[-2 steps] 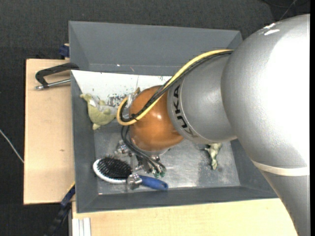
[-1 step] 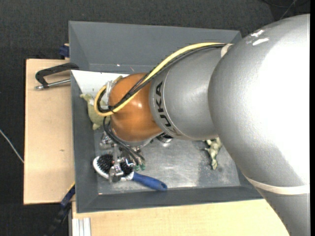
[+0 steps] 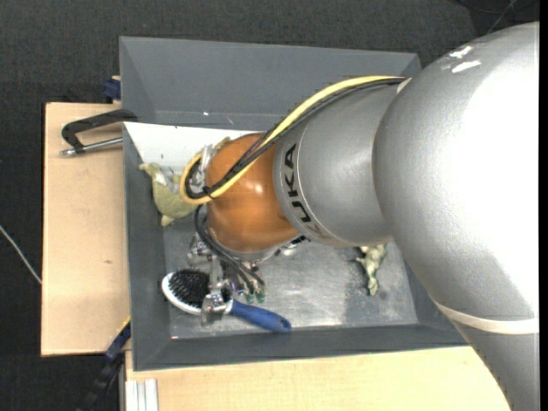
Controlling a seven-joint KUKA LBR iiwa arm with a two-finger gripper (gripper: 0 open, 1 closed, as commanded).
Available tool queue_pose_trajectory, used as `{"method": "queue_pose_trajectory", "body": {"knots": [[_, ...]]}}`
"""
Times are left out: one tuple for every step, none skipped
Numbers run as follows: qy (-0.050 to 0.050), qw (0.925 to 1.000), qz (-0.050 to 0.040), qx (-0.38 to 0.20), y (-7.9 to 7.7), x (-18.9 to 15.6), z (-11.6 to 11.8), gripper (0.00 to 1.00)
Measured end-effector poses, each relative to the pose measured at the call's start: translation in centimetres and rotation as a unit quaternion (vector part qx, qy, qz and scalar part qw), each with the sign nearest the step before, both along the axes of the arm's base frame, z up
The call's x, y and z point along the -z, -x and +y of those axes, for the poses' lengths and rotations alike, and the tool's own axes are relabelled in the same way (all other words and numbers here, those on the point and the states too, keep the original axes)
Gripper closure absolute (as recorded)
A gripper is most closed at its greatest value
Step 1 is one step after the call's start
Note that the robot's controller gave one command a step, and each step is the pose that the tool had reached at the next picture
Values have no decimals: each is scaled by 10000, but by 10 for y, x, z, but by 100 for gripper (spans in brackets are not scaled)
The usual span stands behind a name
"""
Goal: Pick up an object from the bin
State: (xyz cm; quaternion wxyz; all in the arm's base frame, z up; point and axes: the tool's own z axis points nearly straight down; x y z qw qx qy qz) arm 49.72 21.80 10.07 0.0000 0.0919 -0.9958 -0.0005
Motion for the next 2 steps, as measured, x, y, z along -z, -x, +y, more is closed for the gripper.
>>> {"method": "queue_pose_trajectory", "body": {"knots": [[-11,9974,0,723,-2,28,-10,0],[-8,9974,-7,717,-3,27,-9,0]]}}
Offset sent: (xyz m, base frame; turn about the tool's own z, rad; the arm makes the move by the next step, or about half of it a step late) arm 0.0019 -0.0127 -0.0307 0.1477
